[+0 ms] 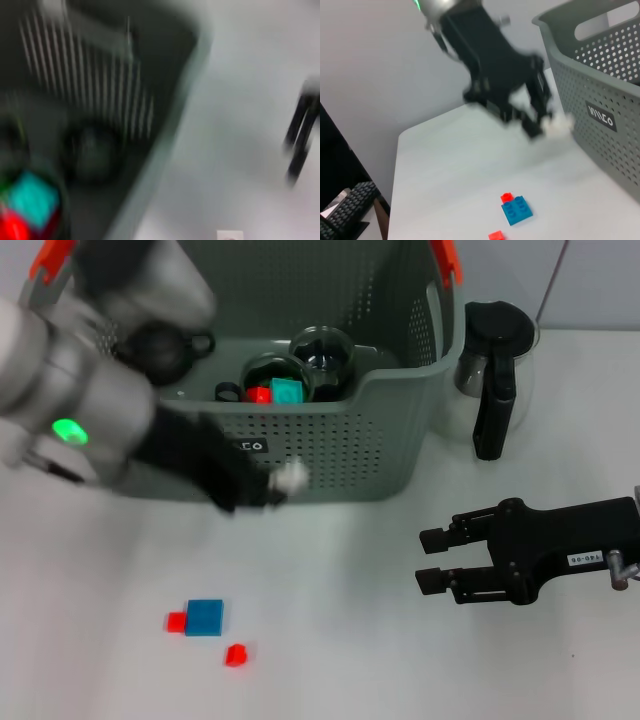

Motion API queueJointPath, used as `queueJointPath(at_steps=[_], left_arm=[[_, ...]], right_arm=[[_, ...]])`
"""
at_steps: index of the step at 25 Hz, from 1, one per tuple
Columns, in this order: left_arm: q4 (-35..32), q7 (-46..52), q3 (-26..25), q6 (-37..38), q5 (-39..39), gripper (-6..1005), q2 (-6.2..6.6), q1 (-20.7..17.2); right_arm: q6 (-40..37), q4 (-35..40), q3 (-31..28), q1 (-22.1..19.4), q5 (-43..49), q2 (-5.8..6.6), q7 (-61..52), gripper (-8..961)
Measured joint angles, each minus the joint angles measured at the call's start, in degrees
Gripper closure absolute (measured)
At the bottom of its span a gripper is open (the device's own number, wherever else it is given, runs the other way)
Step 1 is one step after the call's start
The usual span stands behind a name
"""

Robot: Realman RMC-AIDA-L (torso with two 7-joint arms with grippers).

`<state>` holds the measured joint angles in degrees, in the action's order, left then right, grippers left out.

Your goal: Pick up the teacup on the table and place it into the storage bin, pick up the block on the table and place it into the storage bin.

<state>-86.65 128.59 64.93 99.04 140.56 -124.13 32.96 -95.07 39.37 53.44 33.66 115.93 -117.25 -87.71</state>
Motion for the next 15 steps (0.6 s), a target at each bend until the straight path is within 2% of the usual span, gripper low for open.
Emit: queueJointPath(at_steps=[2,4,7,10,11,13,15], left_arm=[[-0.5,-2.9,-9.1,2.5,-7.0,773,0.34,1.0],[0.2,-3.6,-14.5,2.8,-11.8,766,0.80,1.9],[1.9,-2.9,-18.9,0.2,-15.9,756,1.36,3.0],[2.6,-2.3,-20.1,-3.0,-16.9,746,1.45,3.4],[3.6,-1.7,-19.9,-8.0,-16.9,742,1.47,3.9],[4.7,-1.6,-19.2,-10.8,-16.4,736,1.52,4.4],[8.3,-1.8,-17.4,-15.2,-15.5,729,2.32,5.7]], right_arm=[[0.0,0.0,0.0,0.0,0.0,0.00,0.0,391],[-0.1,0.0,0.0,0.0,0.0,0.01,0.0,391],[-0.1,0.0,0.0,0.0,0.0,0.00,0.0,391],[0.0,0.0,0.0,0.1,0.0,0.00,0.0,391],[0.0,0.0,0.0,0.2,0.0,0.00,0.0,391],[-0.1,0.0,0.0,0.2,0.0,0.00,0.0,391],[-0.2,0.0,0.0,0.3,0.0,0.00,0.0,391]])
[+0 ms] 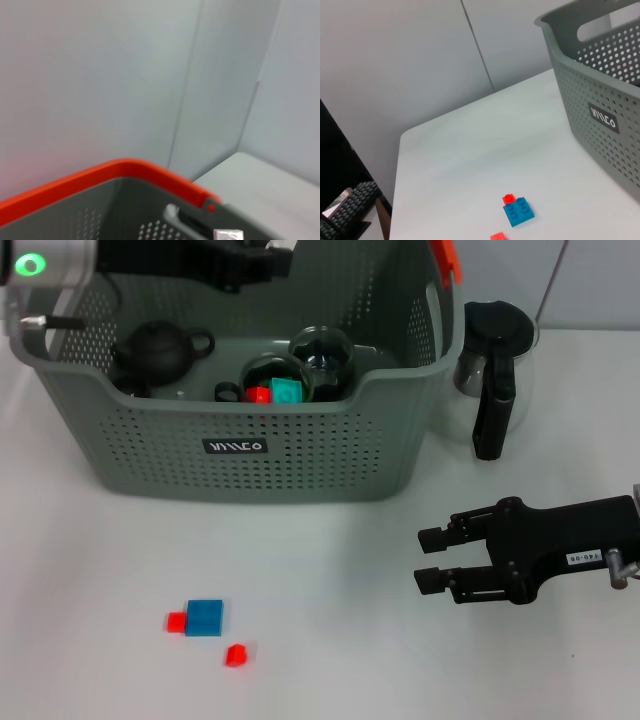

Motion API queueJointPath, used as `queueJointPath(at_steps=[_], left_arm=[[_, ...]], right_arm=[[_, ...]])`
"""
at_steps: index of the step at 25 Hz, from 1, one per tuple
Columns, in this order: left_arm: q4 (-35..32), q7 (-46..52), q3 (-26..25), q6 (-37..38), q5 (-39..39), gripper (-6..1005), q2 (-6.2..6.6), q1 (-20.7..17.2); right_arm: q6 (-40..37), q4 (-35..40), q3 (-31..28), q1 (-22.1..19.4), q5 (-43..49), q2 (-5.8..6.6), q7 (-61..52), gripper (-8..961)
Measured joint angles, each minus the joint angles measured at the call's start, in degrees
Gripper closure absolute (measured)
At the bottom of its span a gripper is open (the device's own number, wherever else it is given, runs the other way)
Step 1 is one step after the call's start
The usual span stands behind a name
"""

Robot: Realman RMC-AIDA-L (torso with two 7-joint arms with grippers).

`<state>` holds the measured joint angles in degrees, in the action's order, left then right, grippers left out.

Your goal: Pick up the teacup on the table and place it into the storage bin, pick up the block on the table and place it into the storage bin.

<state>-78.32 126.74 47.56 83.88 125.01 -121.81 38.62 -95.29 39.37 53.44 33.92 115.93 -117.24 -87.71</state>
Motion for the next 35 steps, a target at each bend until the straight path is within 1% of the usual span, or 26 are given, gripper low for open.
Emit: queueJointPath(at_steps=[3,6,8,11,13,18,30,33,34,35], left_arm=[[6.6,-0.6,3.1,-5.0,1.2,719,1.75,2.0],[13.8,-1.3,5.9,-10.4,3.9,708,3.09,4.4],[17.6,-1.5,7.0,-13.2,6.4,701,3.39,6.1],[20.9,-1.2,8.0,-14.9,10.4,691,3.43,8.1],[21.9,-0.5,8.5,-15.6,13.4,684,3.32,9.1],[23.8,2.1,8.7,-16.2,19.9,667,3.04,11.1],[23.6,3.2,9.7,-15.8,20.8,627,2.96,11.5],[21.0,4.1,9.2,-15.5,20.6,616,2.44,10.8],[17.9,4.3,8.6,-14.7,19.7,613,1.88,9.6],[15.2,4.3,8.1,-13.8,18.7,575,1.47,8.5]], right_arm=[[0.0,0.0,0.0,0.0,0.0,0.00,0.0,391],[0.0,0.0,0.0,0.1,-0.1,0.00,-0.2,391],[-0.1,0.2,0.0,0.1,0.0,0.00,-0.5,390],[-0.1,0.3,0.0,0.1,0.0,0.01,-0.6,390],[-0.1,0.3,0.0,0.1,-0.1,0.05,-0.6,390],[0.1,0.0,-0.1,0.2,0.0,0.09,-0.3,390],[-0.1,0.2,-0.1,0.1,0.0,0.09,-0.3,390],[-0.2,0.3,-0.1,0.0,-0.1,0.09,-0.3,390],[-0.2,0.3,-0.1,-0.1,-0.1,0.09,-0.3,390],[-0.2,0.3,-0.1,-0.1,-0.1,0.09,-0.3,390]])
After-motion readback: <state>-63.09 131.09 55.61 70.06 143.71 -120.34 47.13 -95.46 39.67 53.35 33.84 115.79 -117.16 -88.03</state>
